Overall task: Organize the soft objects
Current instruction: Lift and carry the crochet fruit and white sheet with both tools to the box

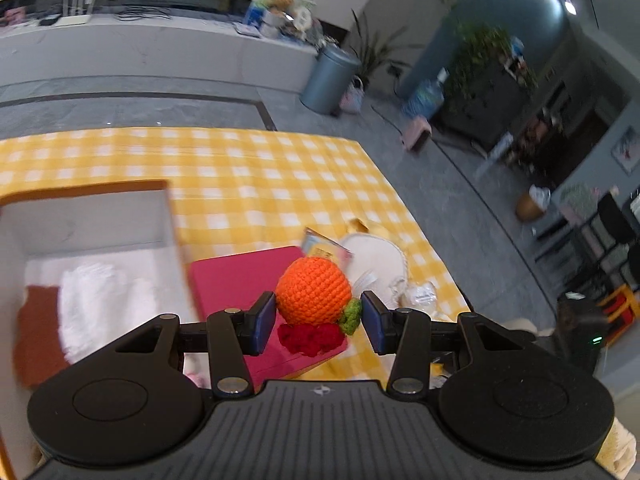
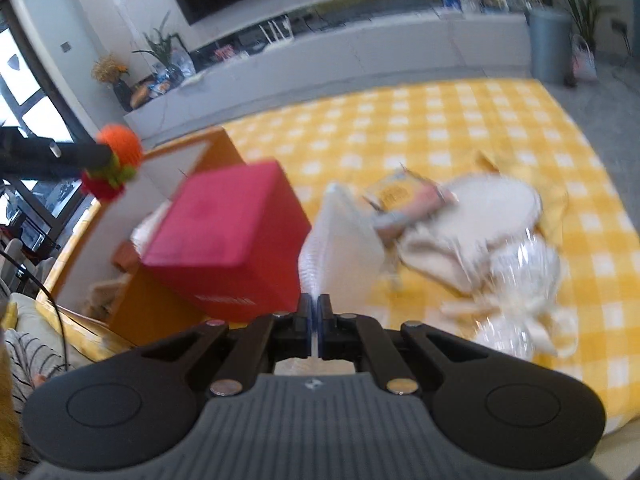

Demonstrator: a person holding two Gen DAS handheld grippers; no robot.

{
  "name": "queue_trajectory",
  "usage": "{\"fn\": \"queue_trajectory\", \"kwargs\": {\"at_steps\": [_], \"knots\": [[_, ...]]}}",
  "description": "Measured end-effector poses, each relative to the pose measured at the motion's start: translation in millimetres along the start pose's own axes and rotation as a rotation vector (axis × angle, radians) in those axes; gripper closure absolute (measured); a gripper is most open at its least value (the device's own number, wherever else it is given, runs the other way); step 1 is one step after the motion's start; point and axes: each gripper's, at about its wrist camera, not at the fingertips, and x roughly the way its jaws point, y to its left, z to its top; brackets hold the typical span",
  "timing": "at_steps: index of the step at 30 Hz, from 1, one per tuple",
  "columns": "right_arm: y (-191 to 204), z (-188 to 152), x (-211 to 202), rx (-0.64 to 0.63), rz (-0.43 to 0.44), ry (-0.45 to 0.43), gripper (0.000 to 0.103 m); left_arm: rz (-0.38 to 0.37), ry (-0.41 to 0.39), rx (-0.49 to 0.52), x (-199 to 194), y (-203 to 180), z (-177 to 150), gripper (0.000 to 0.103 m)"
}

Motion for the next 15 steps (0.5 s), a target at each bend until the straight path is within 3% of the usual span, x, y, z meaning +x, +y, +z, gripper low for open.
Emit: {"fn": "queue_trajectory", "kwargs": {"at_steps": [7, 15], "knots": [[73, 45, -20, -0.131, 0.019, -0.077, 0.103, 0.035, -0.083, -0.120, -36, 61, -16, 0.050], [167, 79, 15, -0.238, 0.035, -0.093, 0.103, 0.113, -0.169, -0.192, -66, 110, -31, 0.051]]}}
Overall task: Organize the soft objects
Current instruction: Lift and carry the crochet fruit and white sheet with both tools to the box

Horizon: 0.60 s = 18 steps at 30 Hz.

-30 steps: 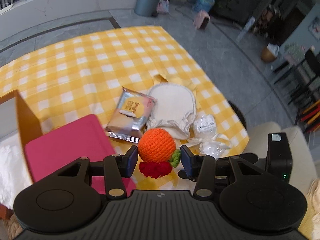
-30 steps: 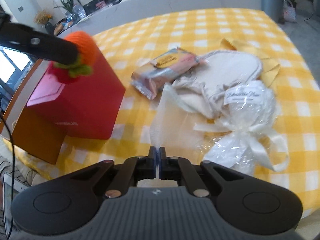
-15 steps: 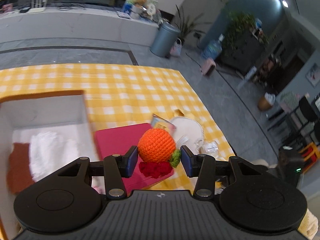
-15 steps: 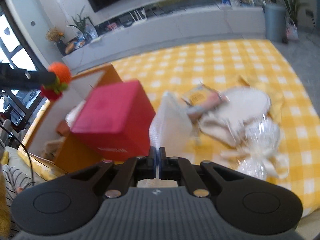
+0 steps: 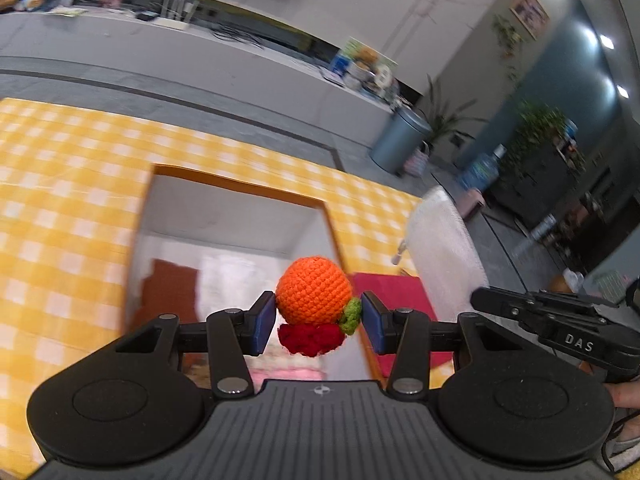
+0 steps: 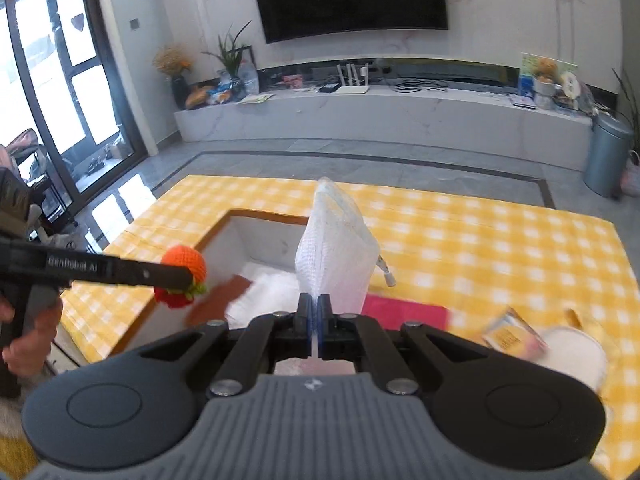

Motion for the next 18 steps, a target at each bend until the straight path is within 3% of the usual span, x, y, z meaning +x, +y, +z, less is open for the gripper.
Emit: {"fn": "queue_trajectory", "kwargs": {"at_steps": [5, 12, 18], "knots": [[40, 11, 49, -0.093, -0.047, 0.044, 0.103, 0.065, -0.042, -0.033, -11, 24, 1, 0.051], [72, 10, 133, -0.241, -0.217, 0.155, 0.103, 0.107, -0.043, -0.040, -13, 39, -5, 0.051], [72, -3, 193, -0.238, -0.254, 0.291, 0.103, 0.127, -0.045, -0.027, -16, 38, -9, 0.051]]}}
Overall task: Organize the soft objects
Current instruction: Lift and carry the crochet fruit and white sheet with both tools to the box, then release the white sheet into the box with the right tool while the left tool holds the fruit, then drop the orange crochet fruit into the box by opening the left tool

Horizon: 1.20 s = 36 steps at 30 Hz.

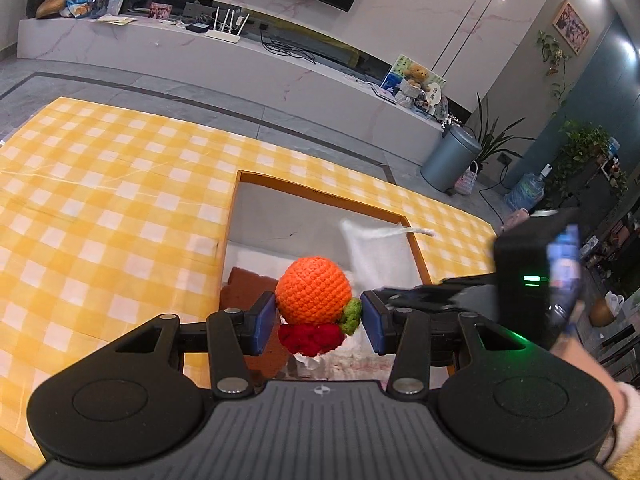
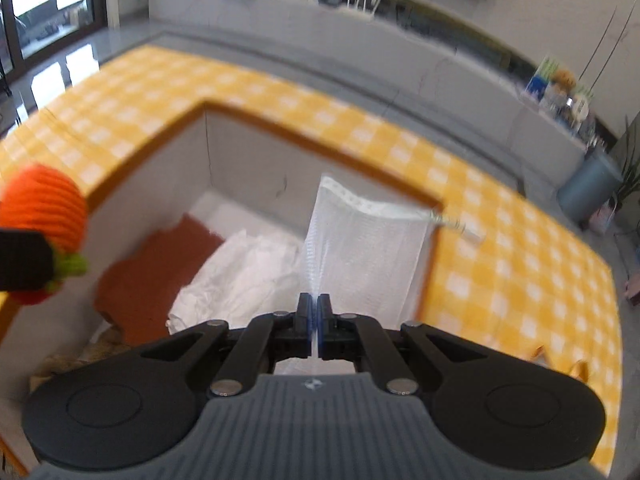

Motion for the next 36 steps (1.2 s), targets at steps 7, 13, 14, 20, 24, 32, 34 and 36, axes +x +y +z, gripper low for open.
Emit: {"fn": "queue_trajectory", "kwargs": {"at_steps": [7, 13, 14, 20, 24, 32, 34, 36], "knots": [[20, -4, 21, -0.051, -0.058, 0.034, 0.103, -0.032, 0.012, 0.014, 2, 1, 2, 0.051], [22, -3, 11, -0.054, -0.043, 0.004, 0.080, -0.009, 0.008, 0.020, 2, -1, 1, 0.051], [22, -3, 7, -0.057, -0.037, -0.007, 0.064, -0.004, 0.006, 0.023, 2, -2, 1, 0.051], [16, -9, -33, -0.054, -0.002, -0.112, 0.039, -0.006, -0.022, 0.043, 7, -10, 0, 0.051], [-2, -24, -71, -0.047, -0.036, -0.212, 0.028, -0.018, -0.027, 0.073, 18, -23, -3, 0.051], [-58, -68, -113, 0.092, -0.080, -0.338, 0.022, -0.046, 0.017, 0.097, 61, -48, -13, 0.051], [-71, -80, -114, 0.137, -0.072, -0.354, 0.022, -0.039, 0.017, 0.101, 67, -51, -11, 0.051], [-80, -91, -113, 0.169, -0.058, -0.361, 0.022, -0.016, 0.003, 0.090, 69, -48, -6, 0.051]]}}
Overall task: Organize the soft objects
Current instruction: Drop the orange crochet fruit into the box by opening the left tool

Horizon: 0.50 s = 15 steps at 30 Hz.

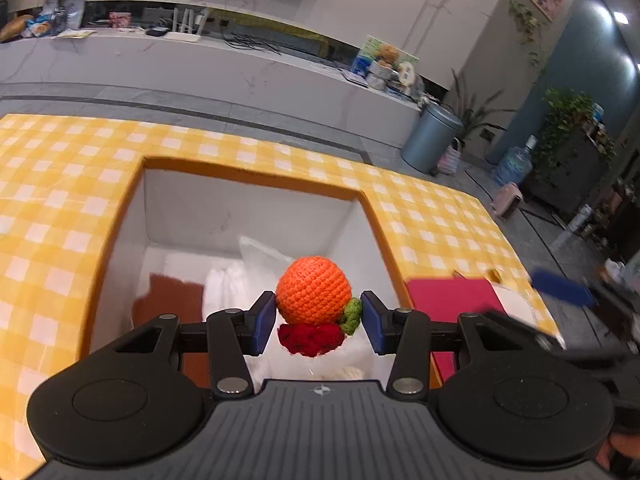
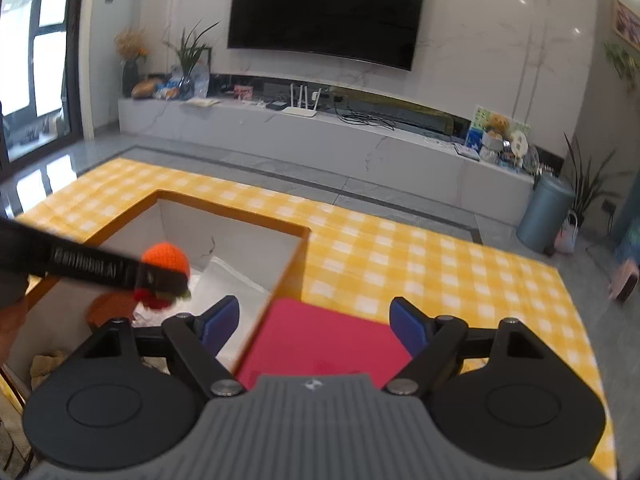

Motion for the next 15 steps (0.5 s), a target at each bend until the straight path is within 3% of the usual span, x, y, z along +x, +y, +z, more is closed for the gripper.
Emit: {"fn": "queue_trajectory", "kwargs": {"at_steps": [8, 15], "knots": [[-33, -17, 10, 0.160, 0.037, -0.021, 0.023, 0.240, -0.041, -0.019, 14, 37, 23, 0.050], [-36, -27, 13, 0.195, 0.051, -0.017, 0.024, 0.306, -0.085, 0.018, 22, 36, 22, 0.049]]}}
